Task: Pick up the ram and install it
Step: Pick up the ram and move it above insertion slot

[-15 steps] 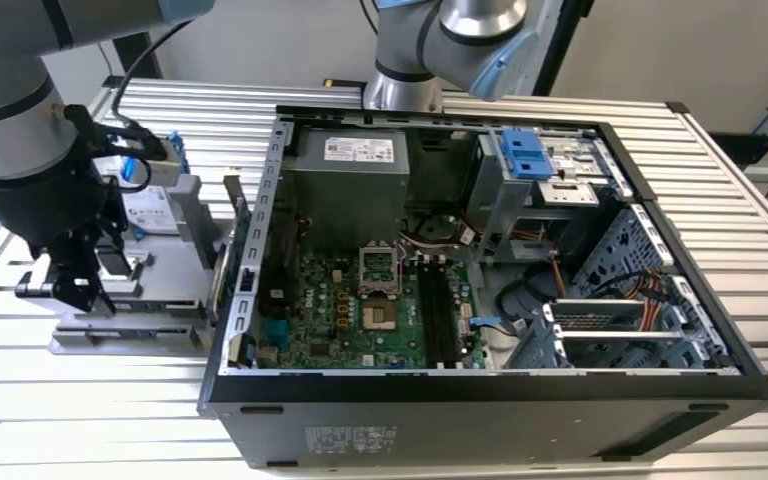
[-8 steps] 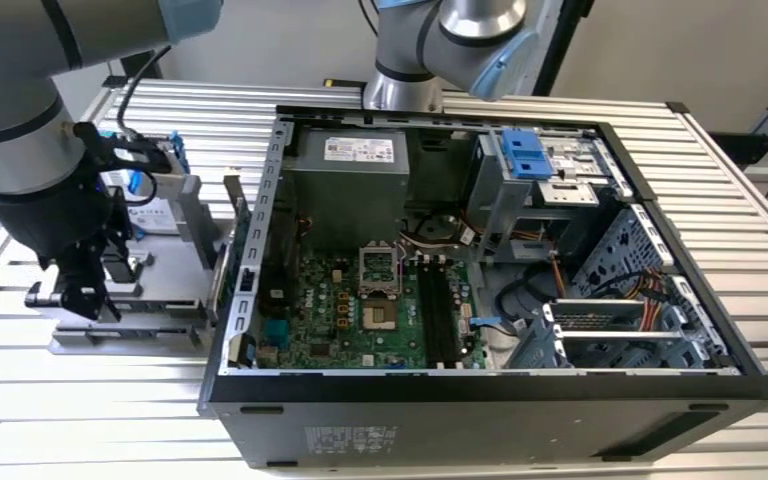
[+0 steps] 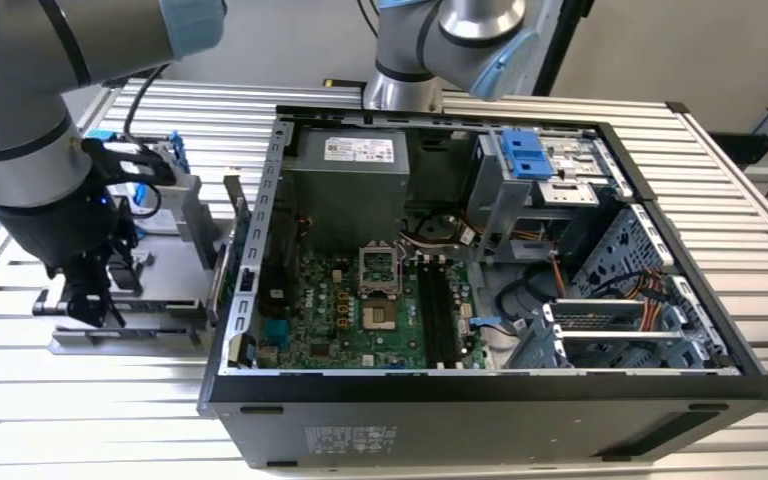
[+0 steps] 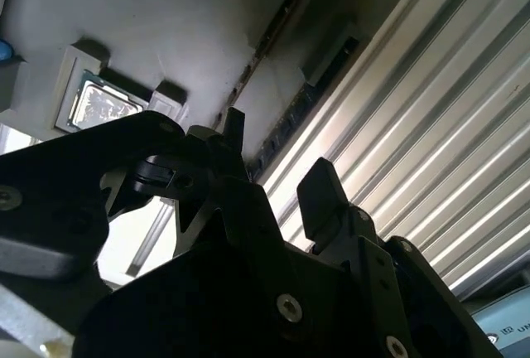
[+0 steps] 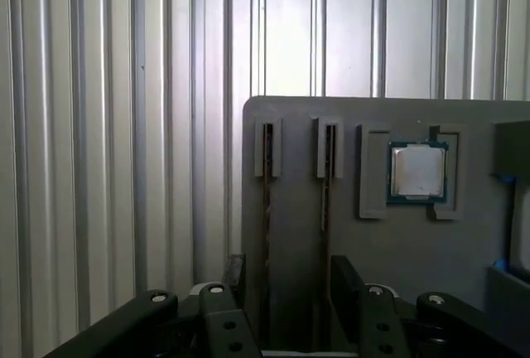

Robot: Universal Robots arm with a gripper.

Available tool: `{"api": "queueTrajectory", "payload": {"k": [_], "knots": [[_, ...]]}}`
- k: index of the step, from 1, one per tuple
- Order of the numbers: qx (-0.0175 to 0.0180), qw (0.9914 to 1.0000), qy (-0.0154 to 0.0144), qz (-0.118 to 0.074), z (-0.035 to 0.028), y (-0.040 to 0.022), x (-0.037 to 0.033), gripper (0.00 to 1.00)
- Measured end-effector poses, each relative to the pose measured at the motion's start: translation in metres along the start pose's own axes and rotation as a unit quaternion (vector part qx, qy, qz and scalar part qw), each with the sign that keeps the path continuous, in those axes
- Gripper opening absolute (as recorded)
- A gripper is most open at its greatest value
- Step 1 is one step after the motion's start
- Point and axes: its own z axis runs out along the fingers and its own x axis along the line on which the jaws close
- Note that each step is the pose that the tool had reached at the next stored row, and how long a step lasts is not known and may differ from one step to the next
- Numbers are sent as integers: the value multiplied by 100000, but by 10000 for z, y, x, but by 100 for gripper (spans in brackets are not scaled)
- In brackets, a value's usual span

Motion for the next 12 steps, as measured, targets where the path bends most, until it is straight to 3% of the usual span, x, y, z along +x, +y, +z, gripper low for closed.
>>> {"api": "queueTrajectory", "payload": {"k": [12], "knots": [[-7,100000,3,82,185,-4,40,100]]}}
